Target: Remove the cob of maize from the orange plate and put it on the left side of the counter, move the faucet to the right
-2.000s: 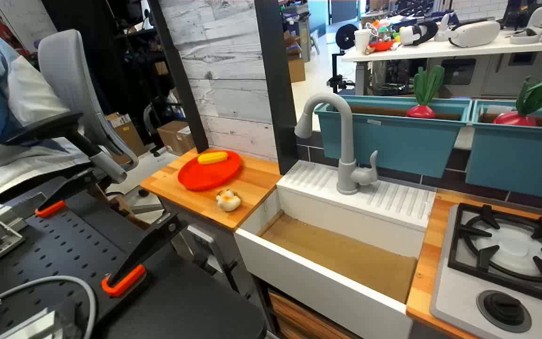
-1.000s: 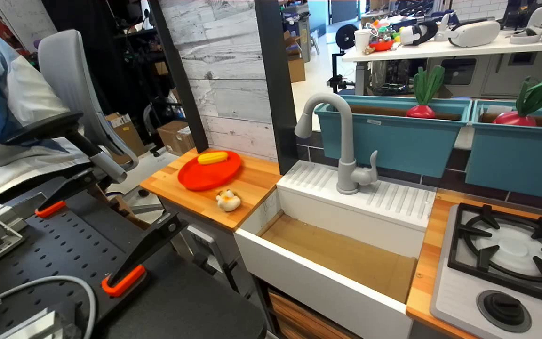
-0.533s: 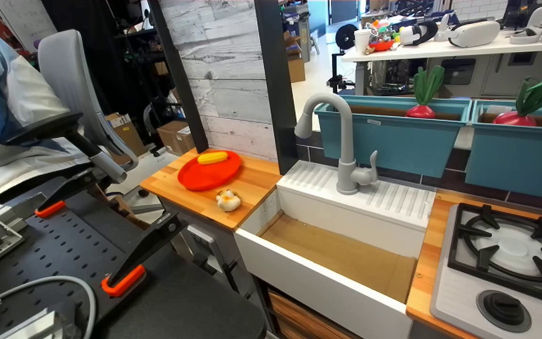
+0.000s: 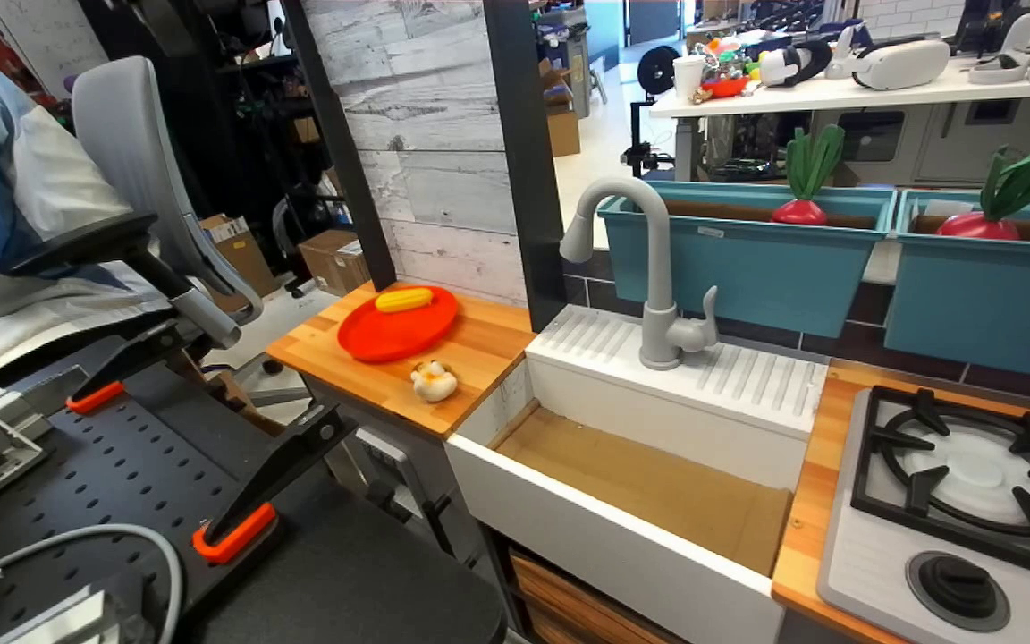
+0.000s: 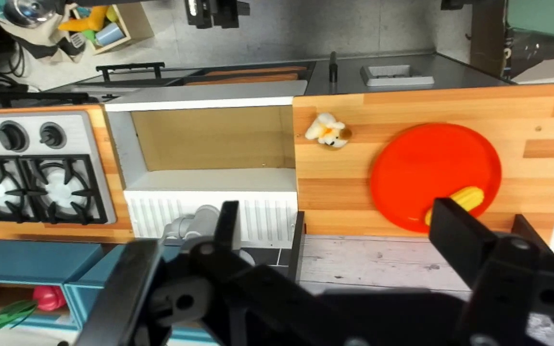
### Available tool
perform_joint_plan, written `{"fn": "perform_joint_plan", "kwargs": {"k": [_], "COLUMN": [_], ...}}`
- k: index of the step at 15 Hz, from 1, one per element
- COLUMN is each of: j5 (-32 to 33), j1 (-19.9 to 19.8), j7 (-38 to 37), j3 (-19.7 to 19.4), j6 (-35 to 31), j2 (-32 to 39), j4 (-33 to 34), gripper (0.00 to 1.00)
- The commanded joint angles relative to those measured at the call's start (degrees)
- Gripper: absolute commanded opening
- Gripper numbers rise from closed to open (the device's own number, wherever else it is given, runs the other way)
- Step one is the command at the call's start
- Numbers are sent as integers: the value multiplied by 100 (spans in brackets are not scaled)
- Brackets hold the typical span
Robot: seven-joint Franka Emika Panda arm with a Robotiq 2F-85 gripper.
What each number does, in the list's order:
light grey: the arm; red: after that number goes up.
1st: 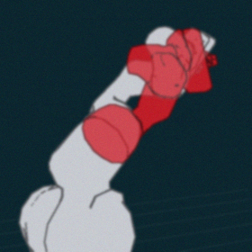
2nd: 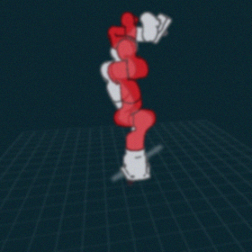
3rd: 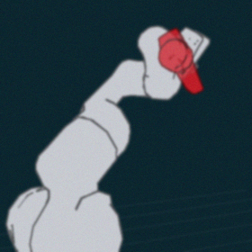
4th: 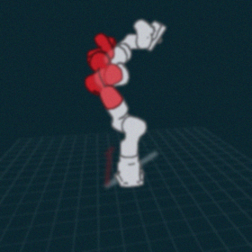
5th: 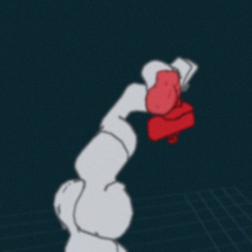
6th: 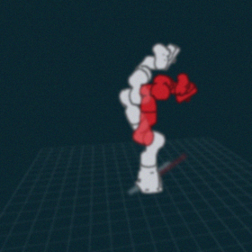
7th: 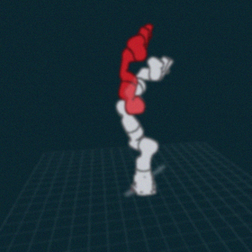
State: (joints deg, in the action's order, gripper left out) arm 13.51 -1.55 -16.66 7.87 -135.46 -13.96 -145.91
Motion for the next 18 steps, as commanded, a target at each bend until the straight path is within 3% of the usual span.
{"fn": "perform_joint_plan", "kwargs": {"k": [1, 4, 8, 11, 16, 18], "j5": [239, 360, 205, -483, -1598, -1743], "j1": [-16, 53, 282, 384, 253, 460], "j7": [-721, -1024, -867, -235, 761, 651], "j3": [39, -59, -302, -274, 223, 116], "j6": [-1245, -1987, -2691, -3138, -2935, -2682], "j2": [870, 1554, 2445, 3384, 4869, 5406], "j4": [-85, 55, 467, 1021, 2192, 2728], "gripper": [100, 100, 100, 100, 100, 100]}}
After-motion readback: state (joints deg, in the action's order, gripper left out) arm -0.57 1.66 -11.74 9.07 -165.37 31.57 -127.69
